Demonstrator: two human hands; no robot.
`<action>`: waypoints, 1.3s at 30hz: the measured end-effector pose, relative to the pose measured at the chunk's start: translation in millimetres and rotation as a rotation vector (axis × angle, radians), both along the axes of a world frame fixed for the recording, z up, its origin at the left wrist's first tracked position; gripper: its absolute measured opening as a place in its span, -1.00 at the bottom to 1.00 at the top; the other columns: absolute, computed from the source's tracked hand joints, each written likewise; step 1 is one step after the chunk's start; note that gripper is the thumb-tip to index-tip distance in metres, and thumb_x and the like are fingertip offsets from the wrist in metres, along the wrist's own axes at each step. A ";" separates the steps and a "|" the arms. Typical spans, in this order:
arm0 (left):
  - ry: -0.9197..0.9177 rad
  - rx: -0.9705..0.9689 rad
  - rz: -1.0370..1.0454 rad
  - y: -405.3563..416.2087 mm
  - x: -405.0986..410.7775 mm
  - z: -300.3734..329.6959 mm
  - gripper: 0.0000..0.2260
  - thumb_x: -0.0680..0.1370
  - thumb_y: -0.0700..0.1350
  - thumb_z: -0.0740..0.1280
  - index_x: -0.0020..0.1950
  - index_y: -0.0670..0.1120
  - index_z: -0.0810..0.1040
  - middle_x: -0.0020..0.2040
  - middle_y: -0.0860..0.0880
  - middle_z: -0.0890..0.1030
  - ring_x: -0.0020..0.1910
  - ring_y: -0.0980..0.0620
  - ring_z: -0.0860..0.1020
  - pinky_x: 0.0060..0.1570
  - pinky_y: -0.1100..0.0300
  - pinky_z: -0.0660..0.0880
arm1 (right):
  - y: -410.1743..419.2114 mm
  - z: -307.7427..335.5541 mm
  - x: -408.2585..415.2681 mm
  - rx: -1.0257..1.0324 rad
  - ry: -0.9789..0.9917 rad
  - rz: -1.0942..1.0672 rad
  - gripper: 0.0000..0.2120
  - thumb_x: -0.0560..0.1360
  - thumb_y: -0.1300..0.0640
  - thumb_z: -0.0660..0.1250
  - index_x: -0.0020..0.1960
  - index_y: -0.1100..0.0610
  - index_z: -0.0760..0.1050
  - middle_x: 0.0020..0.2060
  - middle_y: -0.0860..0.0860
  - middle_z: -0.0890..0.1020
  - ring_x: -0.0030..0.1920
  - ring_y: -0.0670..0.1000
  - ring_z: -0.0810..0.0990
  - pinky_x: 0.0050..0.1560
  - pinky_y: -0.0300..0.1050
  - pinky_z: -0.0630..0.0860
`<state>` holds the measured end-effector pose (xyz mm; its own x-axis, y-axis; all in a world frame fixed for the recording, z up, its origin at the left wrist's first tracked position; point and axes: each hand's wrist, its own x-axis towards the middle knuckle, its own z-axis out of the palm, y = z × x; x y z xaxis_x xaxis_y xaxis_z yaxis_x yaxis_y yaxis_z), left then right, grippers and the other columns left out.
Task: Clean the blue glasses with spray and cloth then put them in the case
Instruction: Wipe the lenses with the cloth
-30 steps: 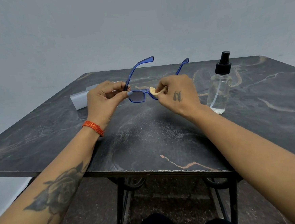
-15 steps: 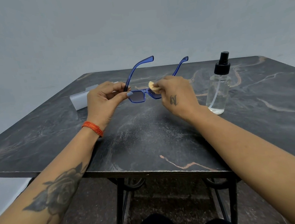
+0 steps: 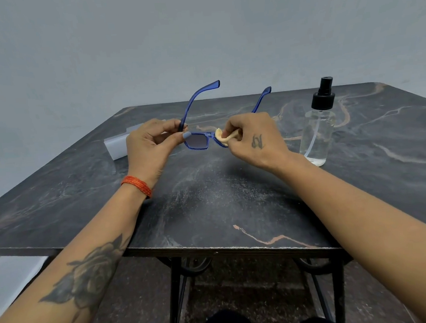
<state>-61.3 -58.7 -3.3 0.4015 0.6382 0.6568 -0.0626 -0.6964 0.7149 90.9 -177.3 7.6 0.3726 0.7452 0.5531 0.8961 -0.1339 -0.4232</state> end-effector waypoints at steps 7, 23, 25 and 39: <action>-0.041 -0.064 -0.006 -0.1 -0.4 0.9 -0.84 0.37 -0.21 0.47 -0.07 -0.09 0.64 -0.13 -0.07 0.63 -0.07 -0.10 0.63 0.06 -0.03 0.56 | -1.1 -1.7 4.0 -0.010 -0.264 -0.105 -0.83 0.47 0.22 0.20 -0.02 0.19 0.54 -0.11 0.08 0.61 -0.10 0.11 0.53 -0.22 -0.13 0.36; -0.108 -0.268 -0.014 -0.2 1.0 2.2 -0.78 0.38 -0.25 0.46 0.02 -0.18 0.61 -0.14 -0.11 0.63 -0.16 0.01 0.64 -0.04 0.19 0.59 | 2.4 -6.9 -0.2 0.102 -0.115 0.005 -0.85 0.40 0.28 0.26 -0.07 0.17 0.55 -0.18 0.10 0.60 -0.19 0.11 0.51 -0.21 -0.12 0.37; -0.134 -0.315 -0.037 0.0 1.8 2.8 -0.78 0.39 -0.28 0.44 0.03 -0.22 0.60 -0.16 -0.12 0.62 -0.17 0.00 0.63 -0.07 0.22 0.59 | 2.0 -6.5 2.4 0.120 -0.133 -0.031 -0.85 0.42 0.28 0.25 -0.04 0.19 0.54 -0.15 0.13 0.59 -0.17 0.12 0.52 -0.20 -0.14 0.33; -0.289 -0.959 -0.311 5.3 2.6 7.7 -0.93 0.52 -0.36 0.22 -0.10 -0.31 0.48 -0.34 -0.12 0.67 -0.31 0.03 0.66 -0.29 0.25 0.60 | 3.6 3.0 -3.8 0.614 0.148 0.017 -0.78 0.44 0.30 0.26 0.07 0.16 0.51 -0.11 -0.02 0.61 -0.09 -0.07 0.58 -0.15 -0.37 0.51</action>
